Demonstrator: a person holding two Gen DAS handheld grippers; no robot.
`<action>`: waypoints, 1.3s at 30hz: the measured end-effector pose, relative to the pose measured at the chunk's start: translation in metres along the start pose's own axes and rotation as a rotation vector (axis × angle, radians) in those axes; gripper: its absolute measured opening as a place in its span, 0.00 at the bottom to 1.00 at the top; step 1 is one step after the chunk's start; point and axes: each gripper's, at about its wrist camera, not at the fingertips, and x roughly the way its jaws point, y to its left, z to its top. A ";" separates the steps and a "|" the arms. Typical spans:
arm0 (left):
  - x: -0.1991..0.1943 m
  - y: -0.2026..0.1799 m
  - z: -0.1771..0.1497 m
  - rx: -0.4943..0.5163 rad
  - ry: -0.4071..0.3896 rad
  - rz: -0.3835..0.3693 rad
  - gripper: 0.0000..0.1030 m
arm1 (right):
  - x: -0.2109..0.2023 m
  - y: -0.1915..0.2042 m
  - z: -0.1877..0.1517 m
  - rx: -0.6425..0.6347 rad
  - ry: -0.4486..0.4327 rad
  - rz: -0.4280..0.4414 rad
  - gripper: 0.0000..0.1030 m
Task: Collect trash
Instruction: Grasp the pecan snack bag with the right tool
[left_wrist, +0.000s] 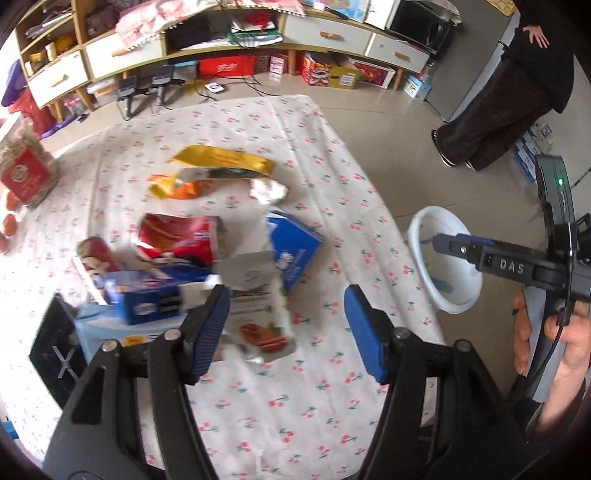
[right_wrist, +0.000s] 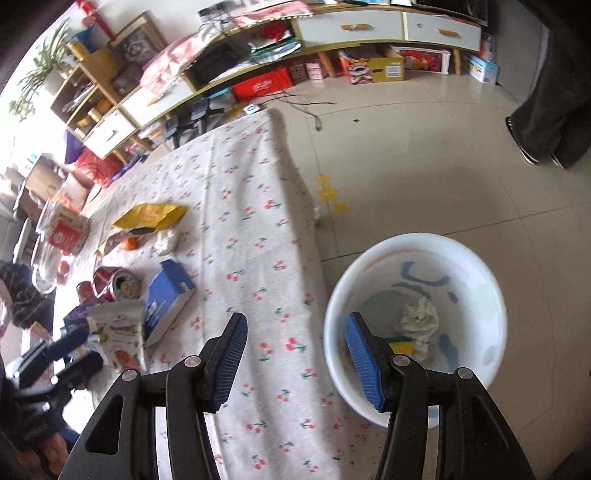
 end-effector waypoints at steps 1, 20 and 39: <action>-0.007 0.014 0.000 -0.015 -0.012 0.021 0.65 | 0.003 0.010 -0.002 -0.017 0.014 0.016 0.55; -0.015 0.111 -0.024 -0.091 -0.024 0.040 0.71 | 0.065 0.145 -0.039 -0.166 0.203 0.202 0.56; 0.001 0.126 -0.030 -0.085 0.029 0.046 0.71 | 0.097 0.164 -0.043 -0.117 0.253 0.218 0.10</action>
